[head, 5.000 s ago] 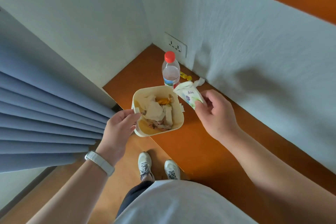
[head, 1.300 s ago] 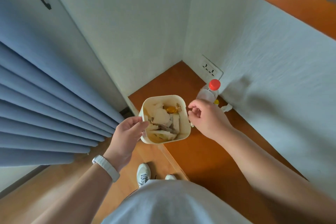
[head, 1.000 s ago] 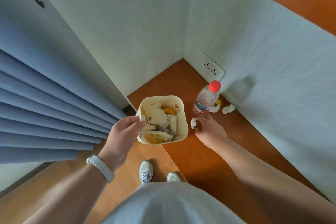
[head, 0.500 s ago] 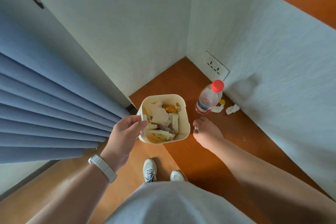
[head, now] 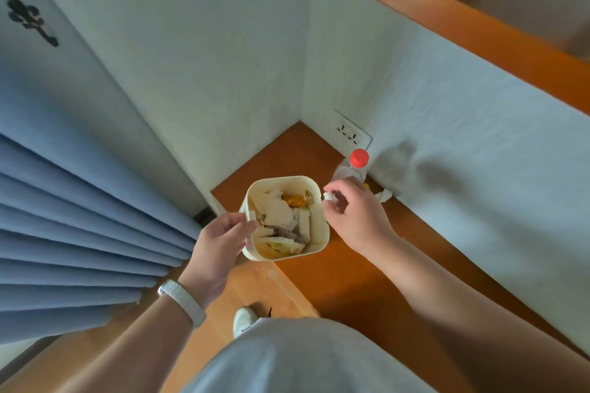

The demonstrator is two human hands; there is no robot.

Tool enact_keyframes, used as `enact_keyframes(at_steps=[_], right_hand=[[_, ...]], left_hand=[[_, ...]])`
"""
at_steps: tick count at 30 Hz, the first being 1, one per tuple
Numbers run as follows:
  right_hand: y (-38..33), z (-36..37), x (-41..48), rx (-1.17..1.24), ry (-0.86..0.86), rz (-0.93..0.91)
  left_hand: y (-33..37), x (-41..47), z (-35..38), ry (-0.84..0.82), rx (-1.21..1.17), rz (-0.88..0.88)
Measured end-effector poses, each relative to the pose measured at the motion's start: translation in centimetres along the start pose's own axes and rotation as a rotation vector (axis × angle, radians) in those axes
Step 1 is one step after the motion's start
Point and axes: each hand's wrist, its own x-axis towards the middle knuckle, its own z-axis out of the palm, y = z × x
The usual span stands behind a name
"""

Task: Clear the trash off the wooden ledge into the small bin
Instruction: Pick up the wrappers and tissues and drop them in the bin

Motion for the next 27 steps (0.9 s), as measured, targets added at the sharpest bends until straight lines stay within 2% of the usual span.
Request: enact_keyframes(at_steps=[5,11,15,22,27], right_hand=[[-4.3,0.2,-0.4,0.007,-0.042,-0.116],[-5.4,2.1,-0.6,-0.125,-0.218,-0.109],[-5.1,2.5,-0.6,-0.161,-0.275,-0.078],[-3.9,0.7,-0.1,-0.144,-0.182,-0.090],[0.7,-0.1,-1.6,-0.145,-0.073,0.039]], left_hand=[[0.2,-0.2,-0.9,-0.039,0.002,-0.004],[0.3,0.0,-2.0,-0.081,-0.013,-0.007],[0.4,0.4,-2.2,-0.107,-0.020,0.000],[0.3,1.4,-1.3,-0.135,0.016,0.011],[0.4,1.7,-0.3,-0.080,0.066,0.039]])
